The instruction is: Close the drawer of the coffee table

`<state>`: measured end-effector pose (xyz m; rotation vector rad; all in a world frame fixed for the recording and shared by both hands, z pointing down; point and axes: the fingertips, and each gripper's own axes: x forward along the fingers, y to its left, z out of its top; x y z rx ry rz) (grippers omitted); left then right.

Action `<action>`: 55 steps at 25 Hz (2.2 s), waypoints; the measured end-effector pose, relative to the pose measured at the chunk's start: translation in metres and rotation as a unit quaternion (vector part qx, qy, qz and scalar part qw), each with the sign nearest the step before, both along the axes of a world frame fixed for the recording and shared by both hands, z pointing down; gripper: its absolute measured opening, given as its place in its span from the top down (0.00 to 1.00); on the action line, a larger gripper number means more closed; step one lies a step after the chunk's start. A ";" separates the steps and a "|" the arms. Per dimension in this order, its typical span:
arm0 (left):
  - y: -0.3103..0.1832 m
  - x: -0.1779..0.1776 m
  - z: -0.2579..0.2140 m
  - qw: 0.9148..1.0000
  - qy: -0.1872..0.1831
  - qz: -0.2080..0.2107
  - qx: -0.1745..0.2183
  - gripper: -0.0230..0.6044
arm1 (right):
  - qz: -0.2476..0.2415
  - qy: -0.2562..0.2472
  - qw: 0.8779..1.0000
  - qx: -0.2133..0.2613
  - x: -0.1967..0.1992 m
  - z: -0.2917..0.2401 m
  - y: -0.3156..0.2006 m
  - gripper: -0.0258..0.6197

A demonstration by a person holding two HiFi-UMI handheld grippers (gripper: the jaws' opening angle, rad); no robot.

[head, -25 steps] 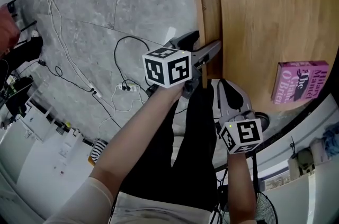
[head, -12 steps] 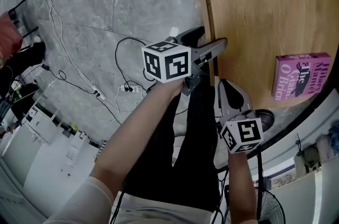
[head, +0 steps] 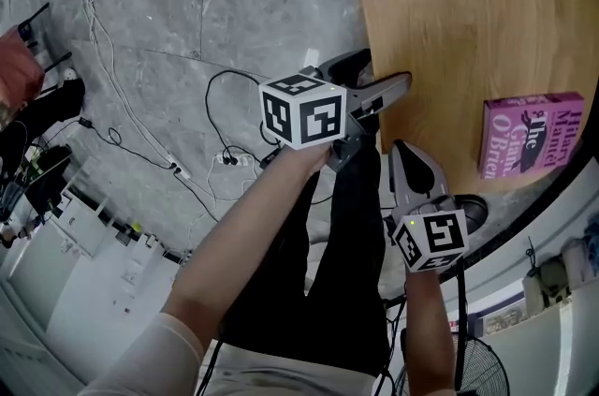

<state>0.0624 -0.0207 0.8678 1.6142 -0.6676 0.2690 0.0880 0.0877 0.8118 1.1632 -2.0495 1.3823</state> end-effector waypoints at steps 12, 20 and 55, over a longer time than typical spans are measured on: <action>-0.004 0.020 -0.001 0.999 0.037 0.010 0.013 0.39 | 0.012 -0.006 1.000 -0.005 0.010 0.010 -0.004 0.94; -0.007 0.024 0.003 0.998 0.049 0.019 0.020 0.39 | 0.019 -0.006 1.000 -0.007 0.013 0.018 -0.005 0.94; 0.007 -0.052 -0.237 0.989 -0.028 0.047 0.135 0.82 | -0.020 0.070 0.991 0.109 0.011 -0.223 -0.052 0.94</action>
